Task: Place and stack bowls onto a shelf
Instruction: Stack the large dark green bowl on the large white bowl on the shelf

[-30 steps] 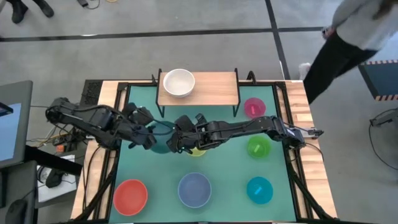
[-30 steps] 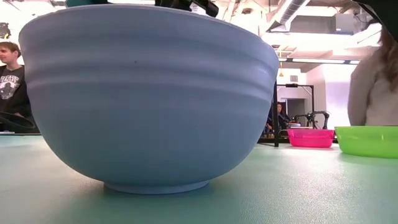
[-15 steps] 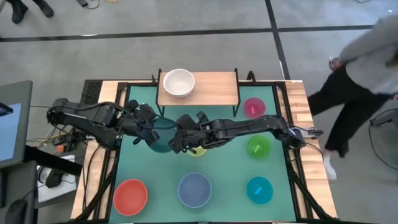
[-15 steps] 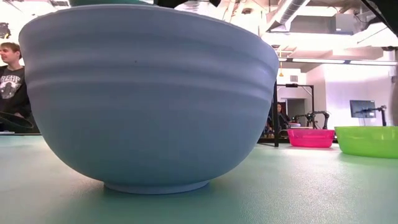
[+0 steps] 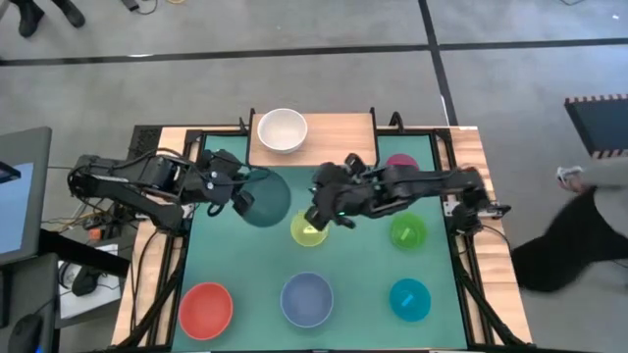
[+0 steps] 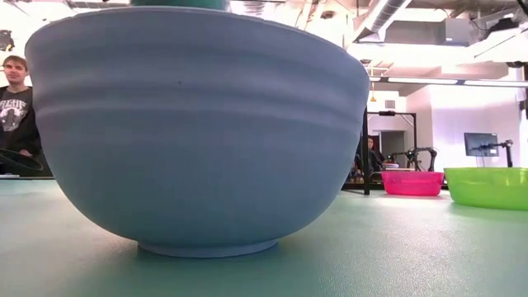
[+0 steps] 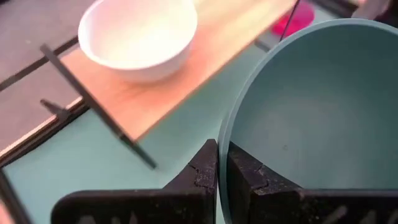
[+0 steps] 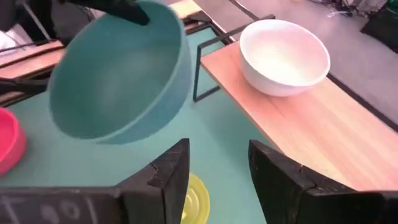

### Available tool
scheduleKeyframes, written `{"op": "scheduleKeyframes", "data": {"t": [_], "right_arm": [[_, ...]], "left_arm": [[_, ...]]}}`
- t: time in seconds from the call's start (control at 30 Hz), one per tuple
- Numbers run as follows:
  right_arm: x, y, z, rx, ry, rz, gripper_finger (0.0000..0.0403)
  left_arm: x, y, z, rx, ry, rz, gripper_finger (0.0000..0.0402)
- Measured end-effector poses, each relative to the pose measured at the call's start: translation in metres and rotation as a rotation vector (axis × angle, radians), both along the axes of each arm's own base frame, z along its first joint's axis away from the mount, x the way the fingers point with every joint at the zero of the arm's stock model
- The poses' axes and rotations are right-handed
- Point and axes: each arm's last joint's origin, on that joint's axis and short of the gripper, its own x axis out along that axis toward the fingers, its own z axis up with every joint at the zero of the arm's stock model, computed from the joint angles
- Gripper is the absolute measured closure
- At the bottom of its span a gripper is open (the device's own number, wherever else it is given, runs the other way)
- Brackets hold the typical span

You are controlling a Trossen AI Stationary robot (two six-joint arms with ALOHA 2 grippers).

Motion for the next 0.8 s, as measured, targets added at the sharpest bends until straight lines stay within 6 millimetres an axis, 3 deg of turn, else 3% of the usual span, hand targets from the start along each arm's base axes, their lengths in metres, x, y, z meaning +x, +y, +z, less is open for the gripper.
{"op": "scheduleKeyframes", "data": {"t": [0.2, 0.5, 0.63, 0.8], "right_arm": [[-0.036, 0.008, -0.002, 0.028, -0.056, 0.061, 0.0218], [-0.084, 0.022, -0.01, 0.152, -0.332, 0.215, 0.0233], [-0.097, 0.02, -0.013, 0.213, -0.434, 0.284, 0.0251], [-0.107, 0.008, -0.01, 0.218, -0.477, 0.275, 0.0276]], "left_arm": [[0.007, 0.0, 0.005, 0.011, -0.1, 0.038, 0.0401], [0.015, 0.01, 0.015, 0.056, -0.225, 0.117, 0.0401], [0.019, 0.034, 0.021, 0.101, -0.232, 0.156, 0.0401], [0.015, 0.086, 0.03, 0.121, -0.24, 0.179, 0.0401]]}}
